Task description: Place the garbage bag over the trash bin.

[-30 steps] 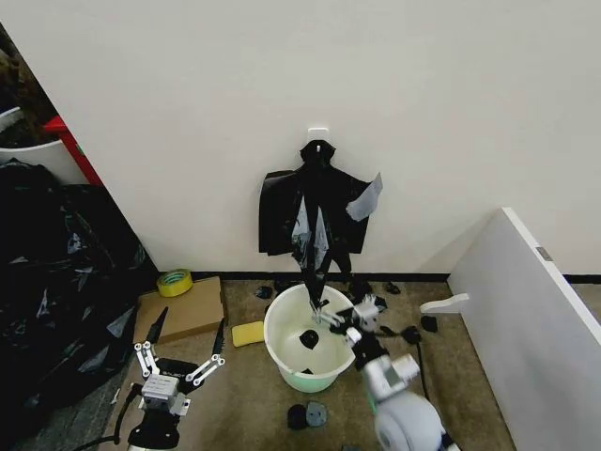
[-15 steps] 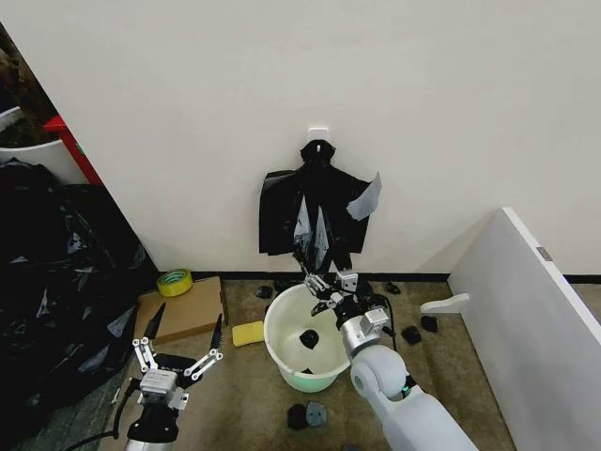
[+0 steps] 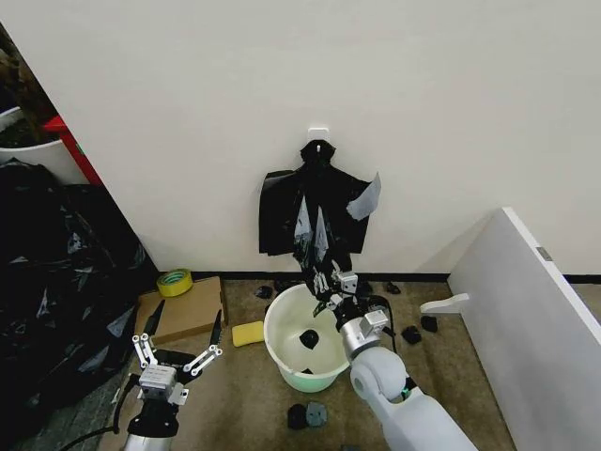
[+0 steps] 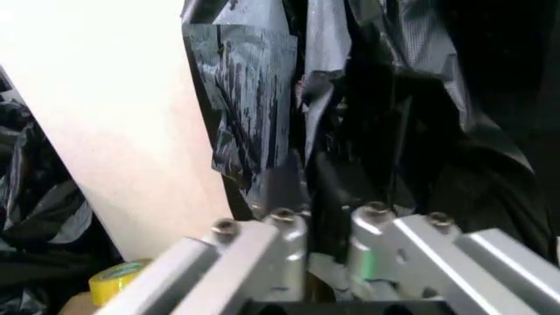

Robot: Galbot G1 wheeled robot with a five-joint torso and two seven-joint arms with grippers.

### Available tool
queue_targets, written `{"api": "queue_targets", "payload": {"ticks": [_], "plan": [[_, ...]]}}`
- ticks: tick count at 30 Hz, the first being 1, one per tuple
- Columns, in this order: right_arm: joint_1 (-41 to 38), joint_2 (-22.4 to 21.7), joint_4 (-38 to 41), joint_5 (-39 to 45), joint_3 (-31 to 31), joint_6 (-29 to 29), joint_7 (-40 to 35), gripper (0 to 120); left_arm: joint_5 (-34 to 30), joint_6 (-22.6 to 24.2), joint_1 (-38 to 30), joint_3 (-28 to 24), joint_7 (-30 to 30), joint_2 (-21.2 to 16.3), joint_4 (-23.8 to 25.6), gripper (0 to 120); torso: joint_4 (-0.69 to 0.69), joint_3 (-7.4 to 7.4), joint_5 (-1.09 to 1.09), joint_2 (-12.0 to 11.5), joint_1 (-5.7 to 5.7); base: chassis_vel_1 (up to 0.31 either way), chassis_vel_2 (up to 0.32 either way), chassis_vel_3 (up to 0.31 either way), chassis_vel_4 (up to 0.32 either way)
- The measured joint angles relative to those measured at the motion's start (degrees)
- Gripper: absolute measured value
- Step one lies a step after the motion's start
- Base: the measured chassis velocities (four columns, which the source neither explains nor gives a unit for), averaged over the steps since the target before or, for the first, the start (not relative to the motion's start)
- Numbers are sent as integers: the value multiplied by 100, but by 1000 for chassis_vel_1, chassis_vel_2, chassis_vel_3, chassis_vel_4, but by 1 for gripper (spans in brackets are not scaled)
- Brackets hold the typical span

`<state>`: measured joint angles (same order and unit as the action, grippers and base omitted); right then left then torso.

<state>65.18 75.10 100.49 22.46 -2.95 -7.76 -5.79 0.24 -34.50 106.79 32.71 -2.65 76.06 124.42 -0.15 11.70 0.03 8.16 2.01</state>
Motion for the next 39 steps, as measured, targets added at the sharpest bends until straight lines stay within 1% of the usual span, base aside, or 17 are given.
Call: {"api": "queue_targets", "payload": {"ticks": [8, 12, 14, 17, 18, 20, 23, 24, 25, 26, 27, 30, 31, 32, 36, 37, 39], "plan": [[53, -13, 65, 86, -41, -4, 22, 0, -105, 65, -83, -49, 0, -68, -8, 100, 0, 0, 0, 0, 0, 0, 0, 0, 0], [167, -23, 312, 204, -132, -75, 117, 0, -364, 210, -151, -175, -1, -184, 63, 100, 2, 0, 2, 0, 0, 0, 0, 0, 0], [355, -100, 634, 316, -222, -147, 254, 0, -596, 334, -294, -276, 7, -331, 102, 100, 2, 0, 0, 0, 0, 0, 0, 0, 0], [765, -335, 1187, 421, -350, -248, 466, 0, -1210, 661, -685, -455, 27, -693, 141, 100, -1, 0, 0, 1, 0, 0, 0, 0, 0], [765, -335, 1187, 421, -350, -248, 466, 0, -1210, 661, -685, -455, 27, -693, 141, 100, -1, 0, 0, 1, 0, 0, 0, 0, 0], [941, -436, 1395, 421, -396, -283, 553, 0, -1562, 821, -967, -552, 27, -926, 106, 100, -2, -1, 0, 1, 0, 0, 0, 0, 0], [1243, -534, 1698, 296, -455, -335, 662, 0, -2183, 1025, -1561, -835, 49, -1520, -201, 100, -1, 0, -1, 1, 0, 0, 0, 0, 0], [1295, -535, 1738, 261, -469, -345, 685, 0, -2301, 1066, -1735, -928, 60, -1664, -280, 100, 1, 0, -1, 0, 0, 0, 0, 0, 0], [1295, -535, 1738, 261, -469, -345, 685, 0, -2301, 1066, -1735, -928, 60, -1664, -280, 100, 1, 0, -1, 0, 0, 0, 0, 0, 0], [1362, -531, 1776, 212, -490, -357, 711, 0, -2424, 1110, -2015, -1076, 76, -1859, -404, 100, -2, -1, 1, 1, 0, 0, 0, 0, 0], [1395, -520, 1794, 184, -505, -365, 720, 0, -2494, 1139, -2256, -1209, 84, -1990, -519, 100, 0, 0, 0, 1, 0, 0, 0, 0, 0], [1455, -470, 1814, 131, -529, -373, 723, 0, -2691, 1216, -2957, -1708, 106, -2232, -849, 100, 0, 0, 2, 1, 0, 0, 0, 0, 0], [1455, -470, 1814, 131, -529, -373, 723, 0, -2691, 1216, -2957, -1708, 106, -2232, -849, 100, 0, 0, 2, 1, 0, 0, 0, 0, 0], [1464, -458, 1817, 120, -531, -373, 723, 0, -2749, 1254, -3146, -1880, 110, -2273, -935, 100, 1, 0, 0, 1, 0, 0, 0, 0, 0], [1477, -400, 1833, 82, -535, -372, 716, 0, -2830, 1398, -4134, -2814, 87, -2357, -1419, 100, -1, 1, -1, 0, 0, 0, 0, 0, 0], [1477, -400, 1833, 82, -535, -372, 716, 0, -2830, 1398, -4134, -2814, 87, -2357, -1419, 100, -1, 1, -1, 0, 0, 0, 0, 0, 0], [1480, -385, 1850, 81, -543, -364, 707, 0, -2817, 1516, -4504, -3097, 0, -2354, -1600, 100, -1, 0, 1, 0, 0, 0, 0, 0, 0]]}}
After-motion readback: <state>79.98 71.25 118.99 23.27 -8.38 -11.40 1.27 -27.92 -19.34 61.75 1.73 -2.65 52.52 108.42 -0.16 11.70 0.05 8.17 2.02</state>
